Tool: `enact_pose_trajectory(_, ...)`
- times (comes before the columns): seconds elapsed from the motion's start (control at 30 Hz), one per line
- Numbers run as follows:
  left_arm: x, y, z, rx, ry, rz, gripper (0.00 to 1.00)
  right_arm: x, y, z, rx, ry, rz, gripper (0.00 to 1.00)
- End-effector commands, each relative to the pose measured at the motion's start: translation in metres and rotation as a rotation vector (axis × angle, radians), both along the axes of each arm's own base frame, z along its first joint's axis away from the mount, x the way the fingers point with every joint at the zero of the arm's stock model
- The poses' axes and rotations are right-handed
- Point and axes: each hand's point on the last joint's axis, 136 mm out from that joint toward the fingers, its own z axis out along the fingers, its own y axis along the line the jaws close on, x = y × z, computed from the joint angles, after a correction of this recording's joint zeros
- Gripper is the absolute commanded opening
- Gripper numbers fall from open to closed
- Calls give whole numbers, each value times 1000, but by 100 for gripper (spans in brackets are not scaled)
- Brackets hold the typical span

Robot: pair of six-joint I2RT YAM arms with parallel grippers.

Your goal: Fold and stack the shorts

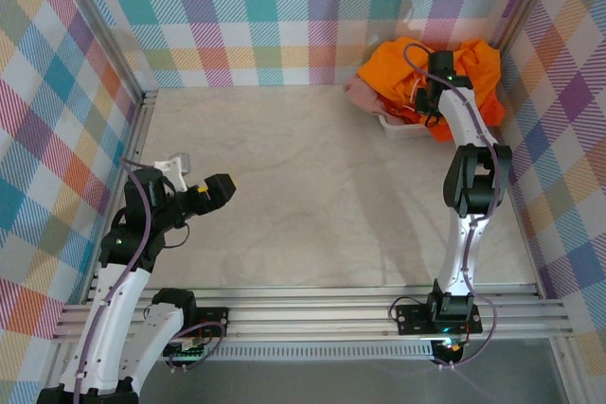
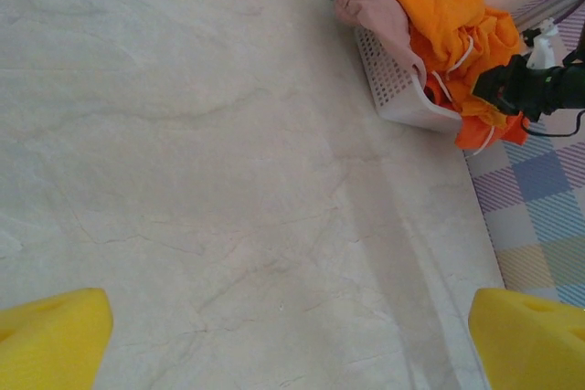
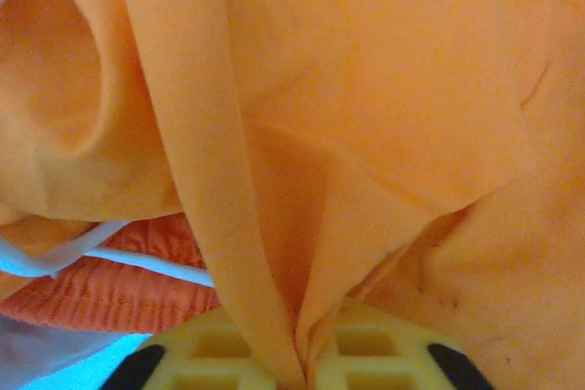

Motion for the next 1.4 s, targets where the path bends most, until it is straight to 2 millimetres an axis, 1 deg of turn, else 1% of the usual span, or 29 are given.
enact_pose_trajectory(0.0, -3, -2, 0, -7, -1, -6, 100, -5, 8, 69, 60, -167, -3, 8)
enact_pose_trajectory(0.17, -1, -2, 2, -16, -11, 2, 100, -19, 31, 142, 136, -365, 32, 7)
enact_pose_trajectory(0.27, 0, -2, 2, -18, -14, 1, 100, -31, 45, 180, 199, -472, 56, 6)
enact_pose_trajectory(0.4, 1, -3, 0, -24, -10, -1, 100, -45, 68, 225, 293, -592, 118, 6)
enact_pose_trajectory(0.47, 2, -4, 0, -30, -11, -1, 100, -52, 83, 247, 342, -648, 175, 5)
enact_pose_trajectory(0.57, 3, -4, 1, -37, -13, 1, 100, -63, 116, 282, 423, -722, 305, 3)
enact_pose_trajectory(0.63, 5, -5, 2, -51, -18, 6, 100, -72, 145, 305, 485, -760, 425, 0)
enact_pose_trajectory(0.7, 7, -5, 4, -64, -23, 12, 100, -82, 175, 324, 538, -779, 539, 0)
enact_pose_trajectory(0.77, 9, -5, 6, -68, -30, 15, 100, -94, 209, 339, 593, -786, 665, 0)
enact_pose_trajectory(0.87, 11, -3, 7, -68, -31, 31, 100, -121, 273, 362, 689, -783, 884, 0)
enact_pose_trajectory(0.93, 12, -1, 9, -68, -40, 45, 100, -139, 314, 370, 729, -767, 1012, 0)
enact_pose_trajectory(0.97, 12, 0, 10, -68, -45, 55, 100, -152, 338, 372, 752, -750, 1093, 0)
enact_pose_trajectory(1.0, 12, 2, 12, -66, -52, 64, 100, -161, 355, 374, 771, -737, 1160, 0)
enact_pose_trajectory(1.03, 12, 4, 14, -61, -61, 75, 100, -175, 375, 375, 800, -716, 1238, 0)
enact_pose_trajectory(1.07, 11, 6, 18, -57, -76, 90, 100, -188, 392, 373, 825, -694, 1310, 0)
enact_pose_trajectory(1.13, 8, 12, 25, -48, -110, 121, 100, -209, 415, 368, 866, -651, 1423, 0)
enact_pose_trajectory(1.2, 3, 21, 35, -38, -151, 162, 100, -221, 427, 356, 880, -602, 1494, 0)
enact_pose_trajectory(1.23, 1, 25, 39, -34, -175, 184, 100, -224, 430, 344, 865, -571, 1517, 0)
enact_pose_trajectory(1.33, -8, 37, 49, -35, -230, 245, 100, -219, 431, 297, 784, -477, 1523, 0)
enact_pose_trajectory(1.37, -10, 40, 51, -36, -247, 263, 100, -217, 430, 277, 746, -446, 1521, 0)
